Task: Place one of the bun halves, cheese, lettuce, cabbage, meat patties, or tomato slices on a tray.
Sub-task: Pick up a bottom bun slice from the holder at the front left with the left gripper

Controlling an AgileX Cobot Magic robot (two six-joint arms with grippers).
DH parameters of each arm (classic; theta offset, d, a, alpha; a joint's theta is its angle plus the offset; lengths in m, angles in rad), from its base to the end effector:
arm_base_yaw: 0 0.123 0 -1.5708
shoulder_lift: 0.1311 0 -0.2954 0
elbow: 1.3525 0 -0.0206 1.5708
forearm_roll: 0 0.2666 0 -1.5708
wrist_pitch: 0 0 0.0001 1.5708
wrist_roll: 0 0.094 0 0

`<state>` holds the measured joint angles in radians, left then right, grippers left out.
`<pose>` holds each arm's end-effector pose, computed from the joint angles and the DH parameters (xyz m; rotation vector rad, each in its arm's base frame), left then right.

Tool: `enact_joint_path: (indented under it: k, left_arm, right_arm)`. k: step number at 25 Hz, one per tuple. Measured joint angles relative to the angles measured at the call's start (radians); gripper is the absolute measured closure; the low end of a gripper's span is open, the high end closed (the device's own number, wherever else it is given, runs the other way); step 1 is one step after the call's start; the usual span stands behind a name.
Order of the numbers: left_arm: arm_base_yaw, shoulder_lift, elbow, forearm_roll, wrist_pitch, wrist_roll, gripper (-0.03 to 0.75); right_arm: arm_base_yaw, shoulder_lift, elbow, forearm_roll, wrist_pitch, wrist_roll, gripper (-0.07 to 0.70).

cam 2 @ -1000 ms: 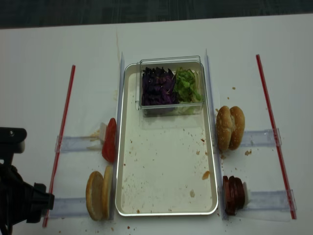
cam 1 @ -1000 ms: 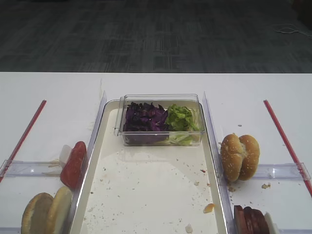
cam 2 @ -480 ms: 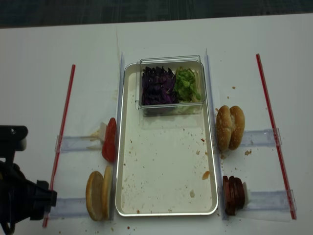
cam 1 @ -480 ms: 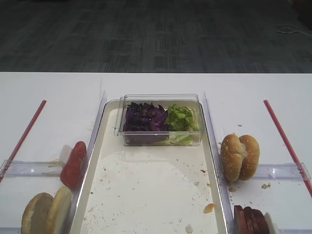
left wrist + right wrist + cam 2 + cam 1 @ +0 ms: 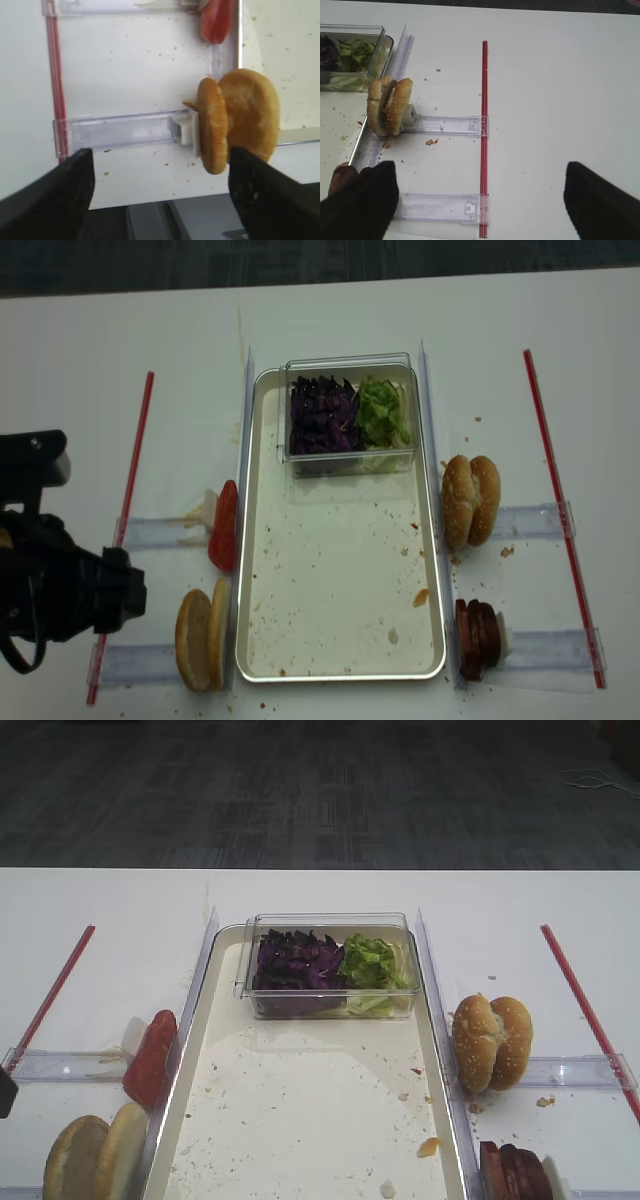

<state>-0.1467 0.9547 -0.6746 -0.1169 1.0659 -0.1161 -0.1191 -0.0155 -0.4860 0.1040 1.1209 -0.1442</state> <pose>0.1537 -0.0324 0.2645 -0.0140 2.8392 -0.2152 -0.0014 0.0090 0.2748 -0.0351 2.0982 -0.0331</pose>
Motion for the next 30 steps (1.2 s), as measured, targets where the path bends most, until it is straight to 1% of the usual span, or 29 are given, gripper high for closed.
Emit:
enact_joint_path:
  k: [2, 5, 9, 11, 14, 18, 21, 30]
  left_arm:
    - [-0.065, 0.001, -0.013, 0.000, -0.017, -0.054, 0.172]
    - [-0.176, 0.013, -0.029, 0.023, -0.035, -0.166, 0.172]
    - [-0.333, 0.078, -0.063, 0.097, -0.045, -0.313, 0.172]
    - [-0.405, 0.120, -0.079, 0.124, -0.060, -0.370, 0.172]
    - [-0.476, 0.197, -0.100, 0.143, -0.083, -0.435, 0.172]
    - [-0.528, 0.295, -0.120, 0.143, -0.105, -0.485, 0.172]
    - [-0.537, 0.367, -0.125, 0.143, -0.121, -0.509, 0.172]
    - [-0.537, 0.436, -0.125, 0.143, -0.149, -0.513, 0.172]
  right_arm:
    - [0.000, 0.000, 0.000, 0.000, 0.000, 0.000, -0.062]
    - [0.000, 0.000, 0.000, 0.000, 0.000, 0.000, -0.062]
    - [0.000, 0.000, 0.000, 0.000, 0.000, 0.000, -0.062]
    - [0.000, 0.000, 0.000, 0.000, 0.000, 0.000, -0.062]
    - [0.000, 0.000, 0.000, 0.000, 0.000, 0.000, -0.062]
    - [0.000, 0.000, 0.000, 0.000, 0.000, 0.000, -0.062]
    - [0.000, 0.000, 0.000, 0.000, 0.000, 0.000, -0.062]
    - [0.000, 0.000, 0.000, 0.000, 0.000, 0.000, -0.062]
